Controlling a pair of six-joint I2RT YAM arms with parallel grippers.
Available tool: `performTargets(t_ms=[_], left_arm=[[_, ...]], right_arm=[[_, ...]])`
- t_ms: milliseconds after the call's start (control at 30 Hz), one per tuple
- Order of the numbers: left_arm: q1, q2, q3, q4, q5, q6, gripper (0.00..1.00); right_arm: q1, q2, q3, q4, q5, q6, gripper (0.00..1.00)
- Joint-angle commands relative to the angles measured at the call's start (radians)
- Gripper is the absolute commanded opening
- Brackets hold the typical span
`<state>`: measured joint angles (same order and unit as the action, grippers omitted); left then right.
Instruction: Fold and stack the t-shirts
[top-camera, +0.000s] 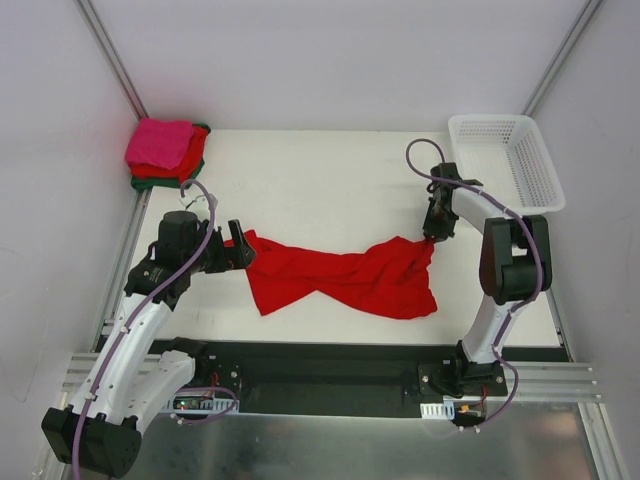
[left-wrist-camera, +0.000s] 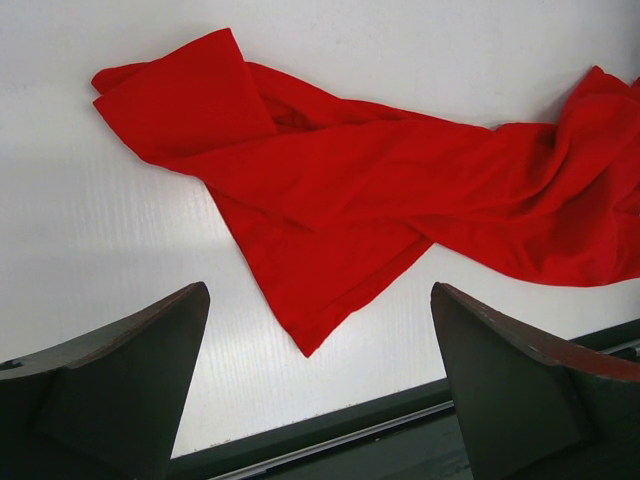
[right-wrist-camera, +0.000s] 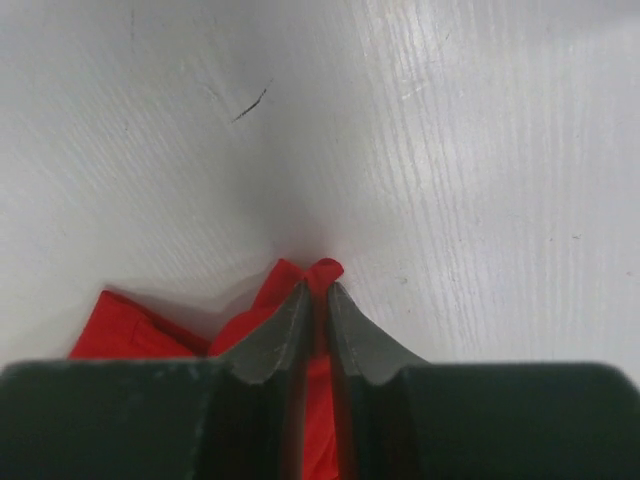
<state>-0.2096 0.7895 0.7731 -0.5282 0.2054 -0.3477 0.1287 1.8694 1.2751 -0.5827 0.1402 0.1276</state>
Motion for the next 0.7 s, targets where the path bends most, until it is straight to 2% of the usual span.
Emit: performTargets(t_ms=[0,133,333,667], left_arm=[[-0.004,-0.009,-0.006,0.019,-0.004,0.021,0.93],[-0.004,-0.010,-0.008,0.020,-0.004,0.021,0.93],[-0.004,-0.009,-0.006,0.022,-0.006,0.023,0.93],[-0.004,0.011,-0.001,0.022,0.003,0.015,0.93]], right_arm=[[0.006,-0.058,0.007,-0.025,0.024,-0.002,0.12],[0.005,-0.059,0.004,-0.025,0.025,0.000,0.02],[0.006,-0.098,0.009,-0.037,0.029,-0.014,0.01],[0.028,-0.387,0.041,-0.055,-0.023,-0.072,0.01]])
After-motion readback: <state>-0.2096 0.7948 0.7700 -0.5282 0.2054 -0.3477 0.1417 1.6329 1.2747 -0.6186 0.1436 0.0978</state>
